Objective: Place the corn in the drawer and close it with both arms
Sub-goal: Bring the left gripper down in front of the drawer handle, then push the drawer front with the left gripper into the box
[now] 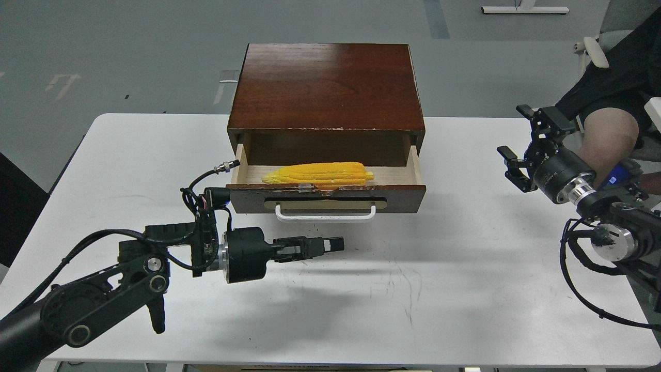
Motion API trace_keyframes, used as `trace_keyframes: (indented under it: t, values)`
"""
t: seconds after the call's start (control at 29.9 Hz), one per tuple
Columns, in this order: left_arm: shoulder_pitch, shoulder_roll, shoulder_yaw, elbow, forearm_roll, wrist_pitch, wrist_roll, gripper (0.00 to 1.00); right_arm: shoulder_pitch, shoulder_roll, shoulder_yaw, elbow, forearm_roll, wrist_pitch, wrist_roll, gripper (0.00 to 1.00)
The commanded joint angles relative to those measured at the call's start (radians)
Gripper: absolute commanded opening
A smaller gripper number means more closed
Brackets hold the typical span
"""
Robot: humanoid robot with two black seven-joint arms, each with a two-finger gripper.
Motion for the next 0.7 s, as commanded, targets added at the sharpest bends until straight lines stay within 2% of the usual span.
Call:
trace_keyframes:
  t: [0.0,0.67]
  values:
    - [0.000,0.000,-0.011,0.021,-0.004,0.000,0.000,0.00,-0.005,0.001,0.000,0.000,0.000,0.000,0.000,1.00]
    - [-0.005,0.005,-0.040,0.058,-0.039,0.000,-0.001,0.00,-0.010,0.001,0.000,0.003,0.000,0.000,0.000,1.00]
